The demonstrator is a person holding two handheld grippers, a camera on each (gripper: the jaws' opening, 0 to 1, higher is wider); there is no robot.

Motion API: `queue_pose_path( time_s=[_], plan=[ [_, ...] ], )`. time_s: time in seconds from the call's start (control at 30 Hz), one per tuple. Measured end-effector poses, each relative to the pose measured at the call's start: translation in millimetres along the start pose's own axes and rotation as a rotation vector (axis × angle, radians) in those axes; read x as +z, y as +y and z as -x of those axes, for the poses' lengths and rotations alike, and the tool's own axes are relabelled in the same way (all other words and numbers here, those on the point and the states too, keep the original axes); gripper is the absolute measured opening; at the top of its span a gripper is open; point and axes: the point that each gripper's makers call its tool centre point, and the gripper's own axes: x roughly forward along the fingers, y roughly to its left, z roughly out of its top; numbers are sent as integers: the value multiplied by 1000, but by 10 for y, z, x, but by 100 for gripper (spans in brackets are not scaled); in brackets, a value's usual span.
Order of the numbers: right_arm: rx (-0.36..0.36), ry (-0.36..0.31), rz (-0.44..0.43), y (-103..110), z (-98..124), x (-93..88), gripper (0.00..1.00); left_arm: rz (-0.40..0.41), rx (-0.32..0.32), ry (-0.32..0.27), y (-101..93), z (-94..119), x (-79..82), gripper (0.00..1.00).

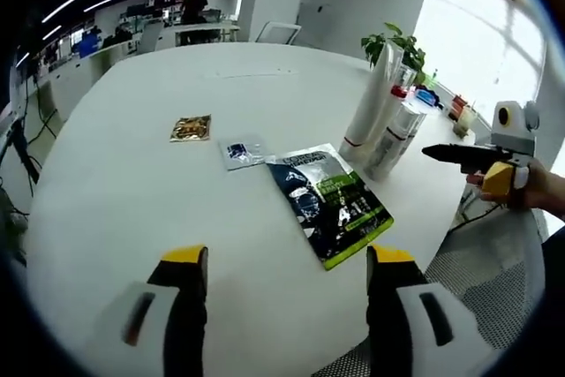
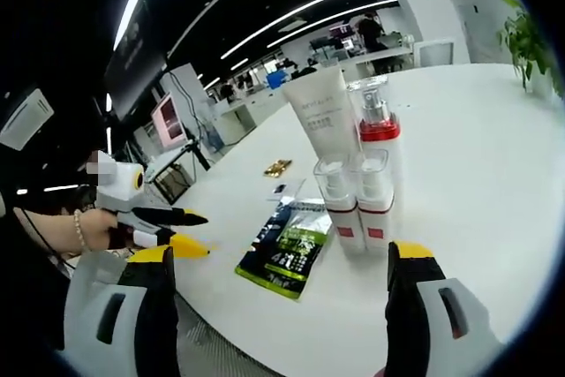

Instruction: Arrange the skincare products in the storage area until every visible bottle or jar stands upright without overlapping.

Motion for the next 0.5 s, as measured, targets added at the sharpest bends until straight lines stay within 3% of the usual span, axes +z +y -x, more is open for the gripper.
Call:
queue_pose_path(
  time_s=[0.5],
  plan=[
    [-9, 2, 21, -34, 42, 31, 100, 36, -8, -24, 61, 322, -67, 80]
  ],
)
